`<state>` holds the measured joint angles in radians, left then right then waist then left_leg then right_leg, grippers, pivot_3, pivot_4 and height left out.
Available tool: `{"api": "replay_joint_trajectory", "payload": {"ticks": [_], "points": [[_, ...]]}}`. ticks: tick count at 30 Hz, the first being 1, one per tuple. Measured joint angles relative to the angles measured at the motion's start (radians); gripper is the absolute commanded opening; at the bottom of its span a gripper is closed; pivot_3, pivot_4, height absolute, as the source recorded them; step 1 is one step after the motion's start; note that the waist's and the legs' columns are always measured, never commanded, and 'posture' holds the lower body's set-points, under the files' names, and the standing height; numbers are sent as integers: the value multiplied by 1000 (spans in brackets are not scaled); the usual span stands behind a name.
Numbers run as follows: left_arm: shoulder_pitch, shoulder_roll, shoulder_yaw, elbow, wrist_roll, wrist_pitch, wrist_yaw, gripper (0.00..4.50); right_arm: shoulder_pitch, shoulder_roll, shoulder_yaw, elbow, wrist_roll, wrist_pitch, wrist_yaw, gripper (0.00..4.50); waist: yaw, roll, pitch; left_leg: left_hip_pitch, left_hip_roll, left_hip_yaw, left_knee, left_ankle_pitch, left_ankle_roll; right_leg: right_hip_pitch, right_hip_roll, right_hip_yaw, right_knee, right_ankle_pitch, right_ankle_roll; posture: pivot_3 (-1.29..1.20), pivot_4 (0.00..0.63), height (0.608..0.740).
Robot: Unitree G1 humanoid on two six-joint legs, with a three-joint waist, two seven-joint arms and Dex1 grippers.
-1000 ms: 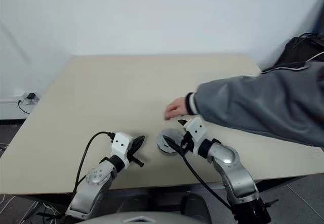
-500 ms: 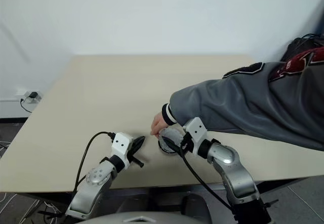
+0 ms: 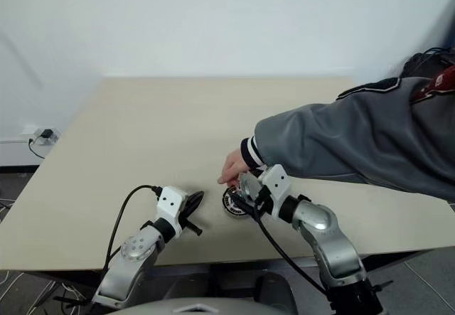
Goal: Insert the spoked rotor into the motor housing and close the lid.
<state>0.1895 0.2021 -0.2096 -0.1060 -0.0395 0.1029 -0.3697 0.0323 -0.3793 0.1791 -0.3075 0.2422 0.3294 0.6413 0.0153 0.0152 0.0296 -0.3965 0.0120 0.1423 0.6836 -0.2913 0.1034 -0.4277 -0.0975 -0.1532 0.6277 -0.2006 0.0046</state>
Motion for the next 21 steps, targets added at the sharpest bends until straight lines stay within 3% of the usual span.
{"api": "replay_joint_trajectory", "payload": {"ticks": [21], "points": [[-3, 0, 0, 0, -1, 1, -1, 0, -2, -37, -32, -16, 9, 2, -3, 4483, 0, 0, 0, 0, 0, 0, 0, 0, 0, 0, 0, 0, 0, 0, 0, 0, 0, 740]]}}
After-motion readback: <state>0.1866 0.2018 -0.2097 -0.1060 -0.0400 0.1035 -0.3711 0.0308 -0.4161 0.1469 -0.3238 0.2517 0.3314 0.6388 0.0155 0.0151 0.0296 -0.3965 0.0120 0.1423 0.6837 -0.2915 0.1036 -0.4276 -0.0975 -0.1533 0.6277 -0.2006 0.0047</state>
